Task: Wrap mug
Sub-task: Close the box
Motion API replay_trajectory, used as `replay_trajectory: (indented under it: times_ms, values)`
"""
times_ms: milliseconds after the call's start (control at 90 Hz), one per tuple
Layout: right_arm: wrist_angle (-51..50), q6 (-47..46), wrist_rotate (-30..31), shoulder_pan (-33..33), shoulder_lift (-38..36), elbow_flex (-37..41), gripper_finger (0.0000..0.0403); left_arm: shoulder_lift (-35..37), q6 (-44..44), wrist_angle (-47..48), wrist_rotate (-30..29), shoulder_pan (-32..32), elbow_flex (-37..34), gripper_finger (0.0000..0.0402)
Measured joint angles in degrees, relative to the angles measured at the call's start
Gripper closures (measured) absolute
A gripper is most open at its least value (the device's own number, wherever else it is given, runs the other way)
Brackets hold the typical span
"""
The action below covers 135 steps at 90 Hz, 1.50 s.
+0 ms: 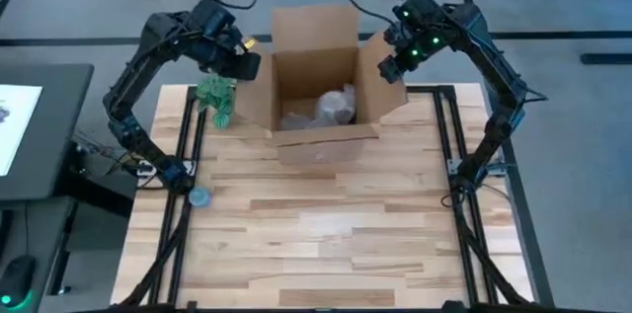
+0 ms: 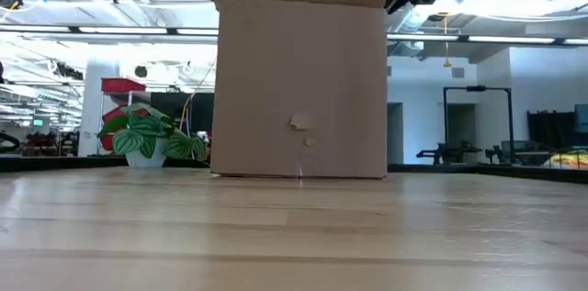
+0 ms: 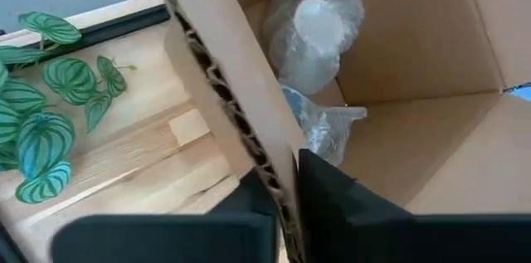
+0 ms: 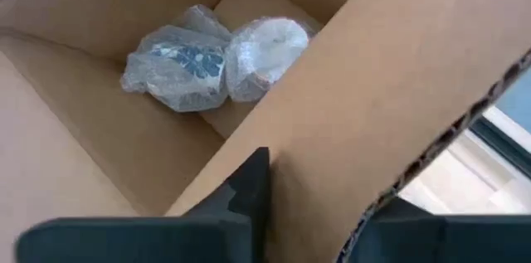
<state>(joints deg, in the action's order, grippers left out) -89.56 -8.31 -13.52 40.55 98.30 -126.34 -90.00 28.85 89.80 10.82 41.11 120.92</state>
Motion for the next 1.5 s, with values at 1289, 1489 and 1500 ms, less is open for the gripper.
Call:
replay_trajectory:
  times_ms: [1289, 1489, 1500]
  values:
    - [0.0, -43.3, 7.7, -52.6, -8.1, 3.5, 0.0400, 2.1, 22.2, -0.1, -20.2, -53.4, 0.7, 0.0401]
    - [0.4, -48.7, 7.6, -57.3, -8.3, 6.5, 0.0356, 2.1, 20.0, -0.2, -25.7, -56.9, 0.7, 0.0390]
    - [0.4, -49.1, 7.6, -57.4, -8.3, 6.5, 0.0351, 2.1, 19.9, -0.3, -25.8, -57.0, 0.7, 0.0387]
